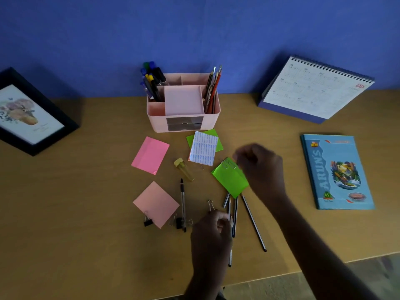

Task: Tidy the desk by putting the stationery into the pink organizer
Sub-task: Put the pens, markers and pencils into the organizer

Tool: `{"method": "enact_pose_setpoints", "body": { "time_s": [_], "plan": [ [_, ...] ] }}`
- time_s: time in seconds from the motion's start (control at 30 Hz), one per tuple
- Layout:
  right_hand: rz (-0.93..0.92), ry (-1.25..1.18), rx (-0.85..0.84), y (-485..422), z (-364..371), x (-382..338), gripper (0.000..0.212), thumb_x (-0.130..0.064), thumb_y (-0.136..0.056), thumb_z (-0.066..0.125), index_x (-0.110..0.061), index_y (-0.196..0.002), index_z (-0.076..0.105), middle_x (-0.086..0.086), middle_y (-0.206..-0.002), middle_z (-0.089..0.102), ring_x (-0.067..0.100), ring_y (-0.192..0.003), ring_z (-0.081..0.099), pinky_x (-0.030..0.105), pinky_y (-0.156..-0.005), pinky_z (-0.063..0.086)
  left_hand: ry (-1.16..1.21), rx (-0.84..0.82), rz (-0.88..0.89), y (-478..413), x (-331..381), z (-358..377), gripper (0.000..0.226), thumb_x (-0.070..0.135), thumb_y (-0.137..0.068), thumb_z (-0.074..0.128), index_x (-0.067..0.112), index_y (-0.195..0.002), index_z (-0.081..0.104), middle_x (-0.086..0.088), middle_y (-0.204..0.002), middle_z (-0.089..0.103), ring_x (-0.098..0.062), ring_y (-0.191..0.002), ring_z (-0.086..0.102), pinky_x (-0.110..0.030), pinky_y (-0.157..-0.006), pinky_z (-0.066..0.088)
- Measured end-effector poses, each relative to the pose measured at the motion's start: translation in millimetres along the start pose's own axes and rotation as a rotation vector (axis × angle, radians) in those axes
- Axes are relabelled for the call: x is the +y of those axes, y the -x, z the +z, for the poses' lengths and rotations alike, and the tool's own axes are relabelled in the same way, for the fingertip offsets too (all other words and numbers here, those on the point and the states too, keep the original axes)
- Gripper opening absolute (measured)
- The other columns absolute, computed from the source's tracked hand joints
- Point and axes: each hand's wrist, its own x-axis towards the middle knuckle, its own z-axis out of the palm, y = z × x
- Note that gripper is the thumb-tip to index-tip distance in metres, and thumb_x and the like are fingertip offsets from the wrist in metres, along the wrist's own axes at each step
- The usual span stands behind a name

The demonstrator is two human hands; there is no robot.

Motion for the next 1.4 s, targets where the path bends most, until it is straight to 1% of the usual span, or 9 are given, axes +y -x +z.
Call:
{"method": "enact_pose_setpoints", "body": {
  "time_s": [0.13,0.27,0.4,0.53,0.63,0.87,1.03,1.17,1.4],
  "plan": [
    [0.031,0.134,-0.074,65,-7,46,0.008,-0.013,-0.090,0.078,-0.021,-0.088,0.077,-0.006,-0.081,0.074,0.011,-0.070,0.069,0.038,-0.064,0.058,-0.046,0.038,0.025,-2,3,6,0.011,0.023,-0.098,0.074,0.026,-0.105,0.082,0.015,-0.095,0.079,0.008,-0.079,0.069,-0.004,-0.069,0.049],
    [0.008,0.373,-0.137,97,-2,66,0.034,-0.046,-0.099,0.047,-0.022,-0.093,0.070,0.000,-0.087,0.069,0.024,-0.069,0.068,0.044,-0.057,0.057,-0.095,0.092,0.070,-12,3,12,0.011,0.022,-0.094,0.078,0.026,-0.105,0.079,0.015,-0.096,0.076,0.002,-0.084,0.069,-0.020,-0.073,0.058],
    [-0.011,0.434,-0.073,104,1,65,0.014,-0.025,-0.101,0.062,-0.017,-0.093,0.071,0.005,-0.087,0.068,0.030,-0.066,0.066,0.043,-0.051,0.055,-0.201,0.105,0.088,-28,7,14,0.008,0.025,-0.093,0.078,0.027,-0.101,0.076,0.012,-0.095,0.074,-0.006,-0.085,0.068,-0.029,-0.072,0.057],
    [0.025,0.452,-0.062,101,-1,68,0.017,-0.026,-0.101,0.065,-0.017,-0.087,0.068,0.005,-0.081,0.065,0.027,-0.062,0.062,0.040,-0.050,0.051,-0.261,0.054,0.050,-25,7,16,0.007,0.034,-0.091,0.078,0.029,-0.091,0.073,0.013,-0.089,0.073,-0.008,-0.080,0.068,-0.033,-0.067,0.055],
    [0.098,0.409,-0.053,96,-9,71,0.014,-0.023,-0.094,0.073,-0.019,-0.082,0.068,0.002,-0.077,0.065,0.023,-0.063,0.060,0.035,-0.055,0.046,-0.259,0.006,-0.022,-10,3,16,0.025,0.046,-0.084,0.084,0.028,-0.081,0.068,0.015,-0.079,0.070,-0.005,-0.072,0.064,-0.032,-0.063,0.052],
    [0.224,-0.028,-0.046,66,-39,34,0.016,-0.015,-0.087,0.081,-0.028,-0.091,0.073,-0.009,-0.077,0.075,0.008,-0.069,0.072,0.040,-0.065,0.062,-0.299,-0.134,-0.100,19,-15,16,0.040,0.059,-0.077,0.086,0.030,-0.083,0.059,0.015,-0.080,0.065,-0.003,-0.074,0.062,-0.023,-0.068,0.050],
    [0.146,-0.288,0.009,9,-48,-16,0.024,-0.013,-0.094,0.078,-0.023,-0.115,0.073,0.000,-0.085,0.080,0.022,-0.071,0.077,0.054,-0.071,0.066,-0.298,-0.109,-0.096,21,-17,14,0.032,0.054,-0.084,0.082,0.034,-0.088,0.057,0.014,-0.091,0.069,-0.004,-0.084,0.065,-0.024,-0.076,0.053],
    [-0.021,-0.395,0.086,-44,-46,-57,0.016,-0.015,-0.095,0.078,-0.019,-0.109,0.072,0.003,-0.087,0.079,0.025,-0.075,0.079,0.057,-0.073,0.066,-0.313,-0.052,-0.038,25,-19,17,0.022,0.043,-0.087,0.079,0.032,-0.092,0.062,0.011,-0.088,0.071,-0.010,-0.084,0.070,-0.027,-0.072,0.049],
    [-0.242,-0.261,0.287,-123,-16,-99,0.016,-0.021,-0.088,0.076,-0.013,-0.101,0.075,-0.008,-0.083,0.079,0.006,-0.076,0.077,0.038,-0.075,0.064,-0.368,-0.111,-0.050,26,-14,23,0.027,0.027,-0.074,0.083,0.027,-0.090,0.061,0.008,-0.083,0.067,-0.017,-0.077,0.072,-0.033,-0.059,0.054]
  ]
}}
